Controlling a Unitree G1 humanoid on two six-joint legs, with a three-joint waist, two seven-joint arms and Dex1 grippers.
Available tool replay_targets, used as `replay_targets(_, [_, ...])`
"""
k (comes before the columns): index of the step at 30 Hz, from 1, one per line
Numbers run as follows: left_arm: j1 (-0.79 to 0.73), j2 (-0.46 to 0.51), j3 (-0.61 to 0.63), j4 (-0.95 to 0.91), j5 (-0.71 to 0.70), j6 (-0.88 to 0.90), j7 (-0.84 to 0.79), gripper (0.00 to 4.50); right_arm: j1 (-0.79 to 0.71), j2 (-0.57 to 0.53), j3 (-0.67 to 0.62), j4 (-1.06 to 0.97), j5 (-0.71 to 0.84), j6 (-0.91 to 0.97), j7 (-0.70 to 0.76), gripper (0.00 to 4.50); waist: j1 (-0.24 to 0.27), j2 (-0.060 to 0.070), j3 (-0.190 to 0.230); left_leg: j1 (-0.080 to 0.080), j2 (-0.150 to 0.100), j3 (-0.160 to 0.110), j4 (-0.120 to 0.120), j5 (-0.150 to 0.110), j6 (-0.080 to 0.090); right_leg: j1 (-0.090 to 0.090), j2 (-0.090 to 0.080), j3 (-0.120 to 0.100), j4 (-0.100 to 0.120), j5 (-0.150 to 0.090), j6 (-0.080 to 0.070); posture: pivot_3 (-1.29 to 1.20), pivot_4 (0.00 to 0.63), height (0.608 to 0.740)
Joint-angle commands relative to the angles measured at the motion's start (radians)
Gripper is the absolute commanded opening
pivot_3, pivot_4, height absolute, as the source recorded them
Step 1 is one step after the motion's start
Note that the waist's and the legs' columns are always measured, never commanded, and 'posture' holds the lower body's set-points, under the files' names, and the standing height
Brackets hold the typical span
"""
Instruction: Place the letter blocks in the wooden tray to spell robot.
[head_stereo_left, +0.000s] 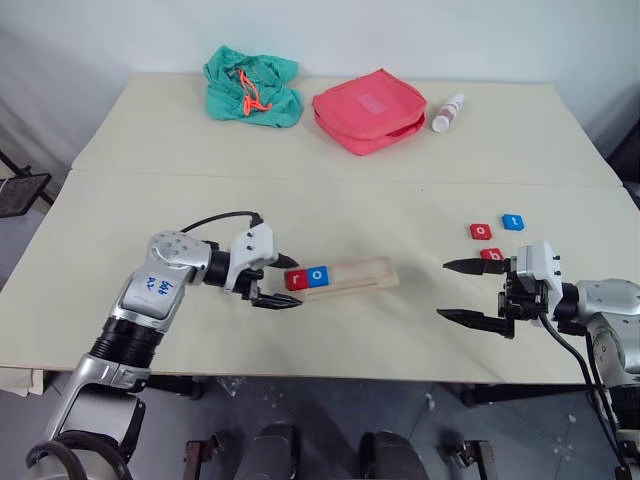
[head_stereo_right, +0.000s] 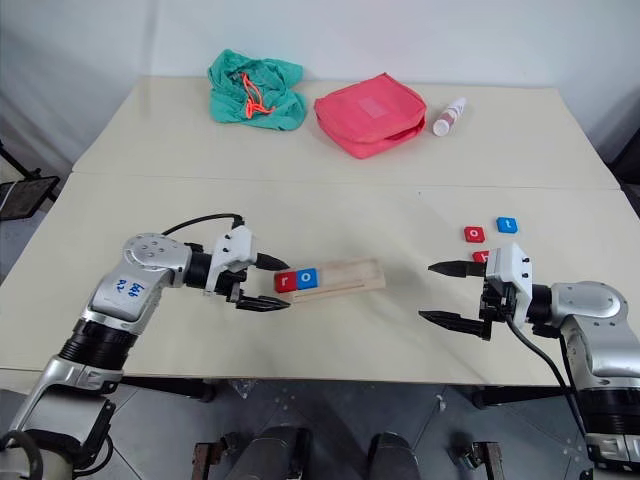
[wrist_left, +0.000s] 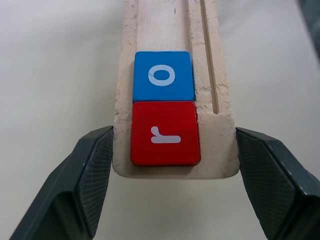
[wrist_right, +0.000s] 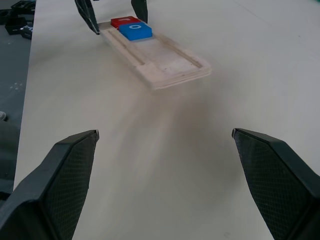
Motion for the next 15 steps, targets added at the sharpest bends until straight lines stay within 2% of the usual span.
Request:
replay_targets(1, [-0.01, -0.019, -0.04, -0.078, -0.003, 0.032, 0.001, 3.39, 0.037, -0.041, -0.059, 0.008, 0.019, -0.027, 0.031, 4.5, 0.002, 0.0, 0.0, 0.0, 0.0, 0.0, 0.0, 0.0, 0.0, 0.0, 0.0, 0.0, 0.0, 0.0, 0.0, 0.0, 0.15, 0.74])
replay_targets(8, [-0.009, -0.026, -0.099, -0.124, 0.038, 0.054, 0.03, 3.39, 0.06, -0.067, -0.095, 0.114, 0.012, -0.075, 0.082, 4.5, 0.001, 0.0, 0.0, 0.0, 0.0, 0.0, 0.0, 0.0, 0.0, 0.001, 0.0, 0.0, -0.002, 0.0, 0.0, 0.0, 0.15, 0.74])
replay_targets(15, [-0.006, -0.052, -0.148, -0.155, 0.097, 0.105, 0.109, 3.39, 0.078, -0.09, -0.124, 0.143, 0.009, -0.089, 0.068, 4.5, 0.003, 0.0, 0.0, 0.0, 0.0, 0.0, 0.0, 0.0, 0.0, 0.001, 0.0, 0.0, -0.002, 0.0, 0.0, 0.0, 0.15, 0.74])
